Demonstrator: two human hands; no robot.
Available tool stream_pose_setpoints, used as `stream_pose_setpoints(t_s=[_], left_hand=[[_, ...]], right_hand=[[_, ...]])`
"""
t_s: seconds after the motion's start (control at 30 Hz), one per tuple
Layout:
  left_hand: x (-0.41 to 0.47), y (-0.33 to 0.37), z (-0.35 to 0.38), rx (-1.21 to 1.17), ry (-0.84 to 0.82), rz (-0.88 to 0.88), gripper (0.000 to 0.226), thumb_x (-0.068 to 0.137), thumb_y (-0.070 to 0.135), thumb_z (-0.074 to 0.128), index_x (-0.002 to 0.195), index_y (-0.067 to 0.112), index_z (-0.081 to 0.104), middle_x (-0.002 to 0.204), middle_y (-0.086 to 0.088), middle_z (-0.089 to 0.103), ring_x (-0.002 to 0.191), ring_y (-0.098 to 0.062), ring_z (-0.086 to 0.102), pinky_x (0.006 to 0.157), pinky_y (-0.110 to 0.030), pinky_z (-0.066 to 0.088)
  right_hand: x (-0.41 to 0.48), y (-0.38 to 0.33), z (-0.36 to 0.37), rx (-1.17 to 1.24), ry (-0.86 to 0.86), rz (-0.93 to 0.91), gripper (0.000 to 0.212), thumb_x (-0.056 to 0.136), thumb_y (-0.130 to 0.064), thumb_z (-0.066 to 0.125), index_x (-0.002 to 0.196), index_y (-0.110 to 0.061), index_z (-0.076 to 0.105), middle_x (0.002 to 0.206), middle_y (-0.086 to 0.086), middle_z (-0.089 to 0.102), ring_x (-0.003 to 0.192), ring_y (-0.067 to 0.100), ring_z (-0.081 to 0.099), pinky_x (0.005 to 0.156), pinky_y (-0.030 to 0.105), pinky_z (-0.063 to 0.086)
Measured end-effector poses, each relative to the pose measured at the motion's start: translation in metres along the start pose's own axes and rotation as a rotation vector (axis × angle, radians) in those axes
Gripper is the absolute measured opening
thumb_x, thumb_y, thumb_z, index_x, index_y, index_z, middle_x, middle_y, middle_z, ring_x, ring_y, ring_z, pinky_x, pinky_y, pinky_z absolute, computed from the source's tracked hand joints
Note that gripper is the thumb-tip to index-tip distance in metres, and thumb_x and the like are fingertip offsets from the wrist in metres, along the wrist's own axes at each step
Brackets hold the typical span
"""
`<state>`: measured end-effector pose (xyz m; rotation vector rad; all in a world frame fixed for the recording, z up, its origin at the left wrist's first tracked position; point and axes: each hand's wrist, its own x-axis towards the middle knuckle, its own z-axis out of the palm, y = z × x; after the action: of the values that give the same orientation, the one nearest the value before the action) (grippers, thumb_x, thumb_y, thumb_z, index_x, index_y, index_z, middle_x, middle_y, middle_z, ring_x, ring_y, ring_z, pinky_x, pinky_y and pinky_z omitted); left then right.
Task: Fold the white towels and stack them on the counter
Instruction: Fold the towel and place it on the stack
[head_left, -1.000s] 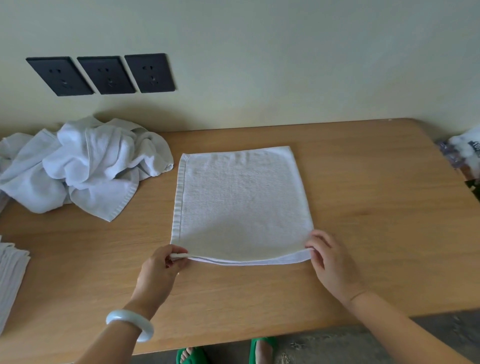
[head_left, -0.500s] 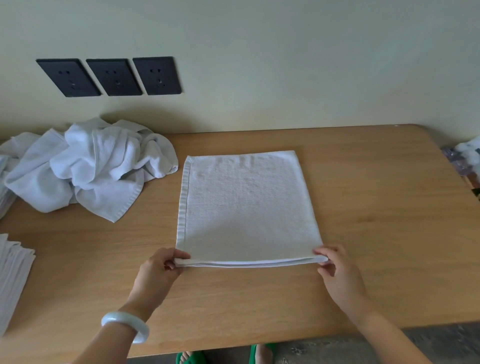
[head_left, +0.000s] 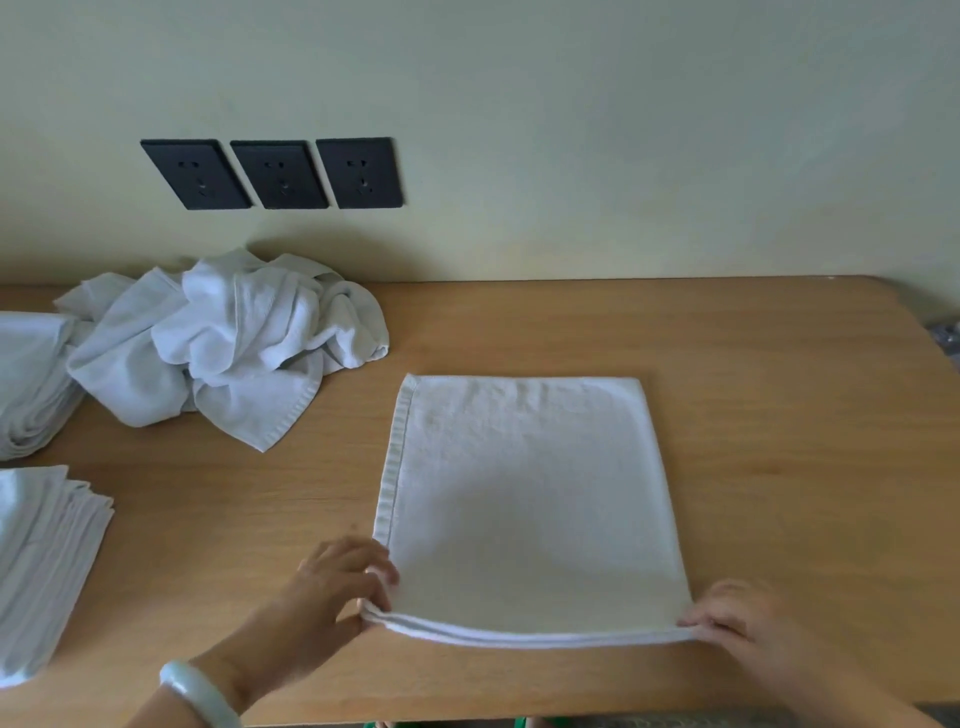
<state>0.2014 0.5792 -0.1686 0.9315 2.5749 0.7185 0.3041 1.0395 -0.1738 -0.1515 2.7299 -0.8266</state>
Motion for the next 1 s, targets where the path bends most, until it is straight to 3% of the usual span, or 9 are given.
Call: stream_pose_setpoints(t_s=[0.1,0.17,0.27,0.37,0.5,0.67,0.77,0.9,1.0], left_hand=[[0.004,0.006,-0.037,-0.381,-0.21,-0.249,0.038,0.072,0.071,0.063,0.088,0.038,0.07,0.098,0.022,0.069,0.099,0.004,0.061,0.09,-0.022,0.044],[0.021,0.003,-0.051,-0.624,-0.093,-0.333,0.033,0.075,0.05,0.075,0.086,0.019,0.069,0.085,0.006,0.07,0.084,-0.008,0.063,0.08,-0.029,0.046],[0.062,0.006,-0.054,-0.856,0.138,-0.443,0.016,0.086,0.019,0.071,0.09,0.004,0.069,0.09,-0.009,0.072,0.084,-0.023,0.067,0.086,-0.044,0.051],[0.1,0.005,-0.042,-0.877,0.219,-0.535,0.012,0.095,0.014,0.061,0.1,0.006,0.069,0.096,-0.017,0.073,0.088,-0.036,0.068,0.086,-0.05,0.053],[0.12,-0.003,-0.037,-0.865,0.232,-0.606,0.011,0.096,0.011,0.06,0.097,0.004,0.069,0.09,-0.02,0.071,0.079,-0.028,0.065,0.078,-0.045,0.053],[0.133,-0.014,-0.047,-0.88,0.252,-0.576,0.013,0.095,0.01,0.06,0.094,-0.002,0.064,0.081,-0.016,0.068,0.075,-0.025,0.062,0.07,-0.035,0.049],[0.153,-0.022,-0.033,-0.759,0.301,-0.628,0.013,0.095,0.014,0.061,0.084,0.011,0.068,0.075,-0.008,0.069,0.07,-0.028,0.063,0.07,-0.04,0.05],[0.168,-0.02,-0.017,-0.445,0.394,-0.705,0.023,0.094,0.025,0.059,0.072,0.017,0.062,0.062,-0.003,0.059,0.063,-0.023,0.054,0.056,-0.03,0.039],[0.169,-0.017,-0.015,-0.437,0.435,-0.696,0.028,0.096,0.033,0.055,0.073,0.017,0.06,0.064,-0.005,0.059,0.062,-0.019,0.053,0.054,-0.03,0.039]], right_hand=[[0.015,-0.019,-0.026,0.365,-0.066,0.221,0.022,0.083,-0.008,0.073,0.08,-0.03,0.076,0.083,-0.009,0.073,0.071,-0.005,0.063,0.069,0.009,0.043],[0.038,-0.025,-0.04,0.546,-0.01,0.285,0.017,0.085,0.001,0.066,0.085,-0.014,0.074,0.082,0.002,0.074,0.075,0.006,0.065,0.073,0.018,0.046],[0.083,-0.04,-0.047,0.754,0.212,0.419,0.012,0.09,-0.003,0.06,0.088,-0.008,0.071,0.082,0.004,0.073,0.076,0.015,0.066,0.071,0.027,0.047],[0.119,-0.038,-0.034,0.8,0.381,0.539,0.015,0.093,-0.008,0.057,0.08,-0.004,0.064,0.072,0.007,0.059,0.068,0.019,0.052,0.058,0.03,0.035],[0.124,-0.035,-0.026,0.702,0.429,0.556,0.024,0.096,-0.015,0.054,0.076,-0.002,0.056,0.069,0.008,0.049,0.068,0.02,0.045,0.06,0.032,0.03],[0.127,-0.028,-0.039,0.765,0.473,0.509,0.022,0.096,-0.019,0.057,0.084,-0.001,0.063,0.071,0.009,0.058,0.066,0.019,0.052,0.058,0.032,0.034],[0.151,-0.019,-0.031,0.646,0.533,0.537,0.021,0.095,-0.018,0.057,0.079,-0.005,0.061,0.064,0.006,0.05,0.062,0.02,0.046,0.057,0.033,0.034],[0.162,-0.009,-0.011,0.478,0.597,0.557,0.023,0.095,-0.025,0.056,0.076,-0.013,0.06,0.063,0.006,0.056,0.059,0.023,0.049,0.056,0.035,0.036],[0.161,-0.014,-0.007,0.396,0.626,0.532,0.02,0.098,-0.027,0.052,0.082,-0.016,0.058,0.066,0.004,0.058,0.061,0.022,0.053,0.055,0.035,0.038]])
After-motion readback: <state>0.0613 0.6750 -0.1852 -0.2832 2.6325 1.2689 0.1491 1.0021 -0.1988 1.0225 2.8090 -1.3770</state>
